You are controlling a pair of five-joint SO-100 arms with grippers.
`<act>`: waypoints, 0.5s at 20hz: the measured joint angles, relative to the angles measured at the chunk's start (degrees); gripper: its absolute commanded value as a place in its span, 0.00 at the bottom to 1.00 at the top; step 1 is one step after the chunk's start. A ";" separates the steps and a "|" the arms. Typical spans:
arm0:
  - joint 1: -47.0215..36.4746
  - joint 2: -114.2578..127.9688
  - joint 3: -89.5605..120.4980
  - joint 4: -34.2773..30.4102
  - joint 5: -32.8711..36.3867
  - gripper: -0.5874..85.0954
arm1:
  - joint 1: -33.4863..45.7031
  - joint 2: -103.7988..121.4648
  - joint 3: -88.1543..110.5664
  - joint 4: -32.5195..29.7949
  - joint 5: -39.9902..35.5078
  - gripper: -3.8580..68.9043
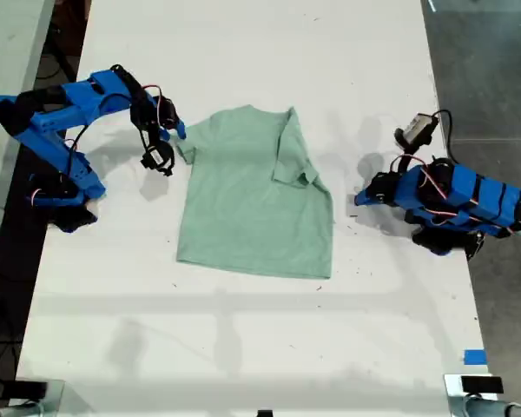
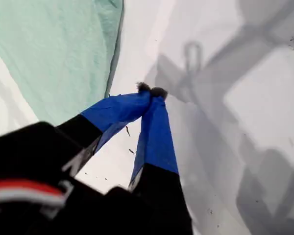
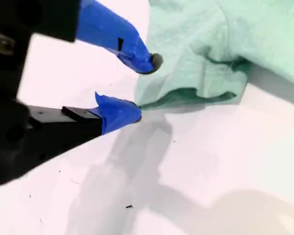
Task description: Fold t shirt
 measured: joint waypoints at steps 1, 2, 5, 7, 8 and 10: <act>-0.18 -2.20 -1.41 -0.26 0.62 0.16 | 0.00 0.00 0.00 -0.09 -0.26 0.04; -0.44 -4.48 -2.55 -0.79 0.53 0.16 | 0.00 0.00 0.00 -0.18 -0.35 0.04; -0.88 -8.17 -4.39 -1.23 1.58 0.16 | -0.09 0.00 0.00 -0.35 -0.70 0.04; -0.97 -9.93 -5.10 -1.58 1.58 0.13 | -0.79 0.00 0.00 -0.35 -0.79 0.04; -0.97 -11.95 -5.98 -1.76 1.49 0.10 | -0.97 0.00 0.00 -0.35 -0.88 0.04; -0.97 -17.40 -10.11 0.00 2.02 0.01 | -0.97 0.00 0.00 -0.35 -0.88 0.04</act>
